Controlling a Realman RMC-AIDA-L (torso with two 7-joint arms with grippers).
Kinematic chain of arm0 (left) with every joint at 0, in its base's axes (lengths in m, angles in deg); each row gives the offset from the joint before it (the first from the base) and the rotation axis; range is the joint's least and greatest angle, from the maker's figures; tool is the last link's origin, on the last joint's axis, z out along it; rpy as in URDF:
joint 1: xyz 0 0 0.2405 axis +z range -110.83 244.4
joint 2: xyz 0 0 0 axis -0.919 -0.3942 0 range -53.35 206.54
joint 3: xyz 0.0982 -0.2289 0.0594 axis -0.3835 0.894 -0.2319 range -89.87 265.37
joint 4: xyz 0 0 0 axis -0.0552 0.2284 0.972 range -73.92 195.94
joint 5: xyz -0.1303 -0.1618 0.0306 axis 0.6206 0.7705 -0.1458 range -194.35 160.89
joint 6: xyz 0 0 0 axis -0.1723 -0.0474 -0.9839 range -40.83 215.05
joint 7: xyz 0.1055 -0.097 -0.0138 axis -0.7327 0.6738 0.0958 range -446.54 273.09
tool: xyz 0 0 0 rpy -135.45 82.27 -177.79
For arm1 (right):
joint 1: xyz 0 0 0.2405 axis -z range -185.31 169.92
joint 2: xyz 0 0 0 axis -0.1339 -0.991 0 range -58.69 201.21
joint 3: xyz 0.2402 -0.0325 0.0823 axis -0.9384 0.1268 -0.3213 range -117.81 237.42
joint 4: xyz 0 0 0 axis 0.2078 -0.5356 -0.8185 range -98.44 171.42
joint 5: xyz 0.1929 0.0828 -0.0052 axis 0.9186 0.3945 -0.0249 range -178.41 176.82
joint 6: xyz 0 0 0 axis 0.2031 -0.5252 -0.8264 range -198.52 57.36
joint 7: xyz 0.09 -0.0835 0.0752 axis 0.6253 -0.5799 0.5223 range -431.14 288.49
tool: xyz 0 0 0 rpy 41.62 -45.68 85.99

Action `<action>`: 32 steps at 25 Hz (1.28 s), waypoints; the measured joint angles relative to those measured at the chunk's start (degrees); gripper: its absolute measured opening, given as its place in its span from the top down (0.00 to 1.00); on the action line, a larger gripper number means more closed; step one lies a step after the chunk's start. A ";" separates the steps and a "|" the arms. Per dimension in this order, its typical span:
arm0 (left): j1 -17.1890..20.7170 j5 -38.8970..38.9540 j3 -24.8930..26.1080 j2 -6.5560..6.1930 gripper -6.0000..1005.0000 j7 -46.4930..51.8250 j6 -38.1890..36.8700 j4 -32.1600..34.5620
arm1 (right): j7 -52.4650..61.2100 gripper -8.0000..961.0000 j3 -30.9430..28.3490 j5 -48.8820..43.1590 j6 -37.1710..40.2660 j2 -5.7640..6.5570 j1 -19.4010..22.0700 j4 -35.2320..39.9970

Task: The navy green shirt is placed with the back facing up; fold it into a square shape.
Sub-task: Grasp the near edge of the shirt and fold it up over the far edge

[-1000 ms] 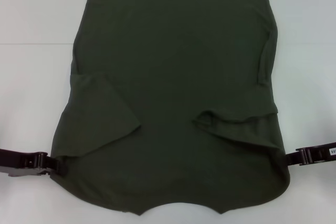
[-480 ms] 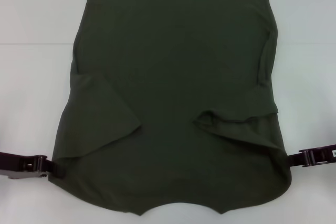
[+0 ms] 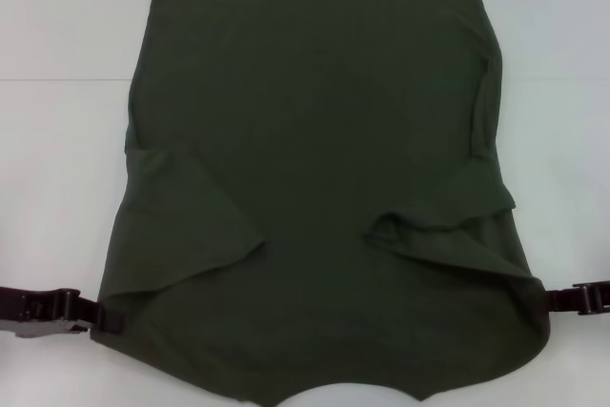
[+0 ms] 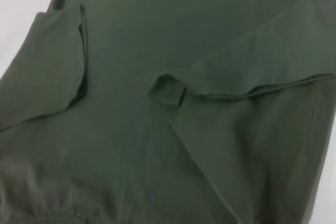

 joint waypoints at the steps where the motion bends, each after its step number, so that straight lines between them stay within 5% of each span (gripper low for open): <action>1: 0.09 0.02 0.84 -0.01 0.94 -0.31 -0.70 -0.02 | -1.49 0.97 -1.94 0.04 0.37 0.03 0.04 -1.06; 17: 1.66 0.04 4.52 0.15 0.92 -1.74 -5.10 -0.09 | -11.90 0.97 -22.07 0.30 4.47 1.00 0.39 -12.73; 32: 3.19 1.41 9.21 -0.42 0.91 -2.53 -10.22 -0.09 | -19.17 0.97 -26.54 3.86 7.82 1.67 3.27 -15.43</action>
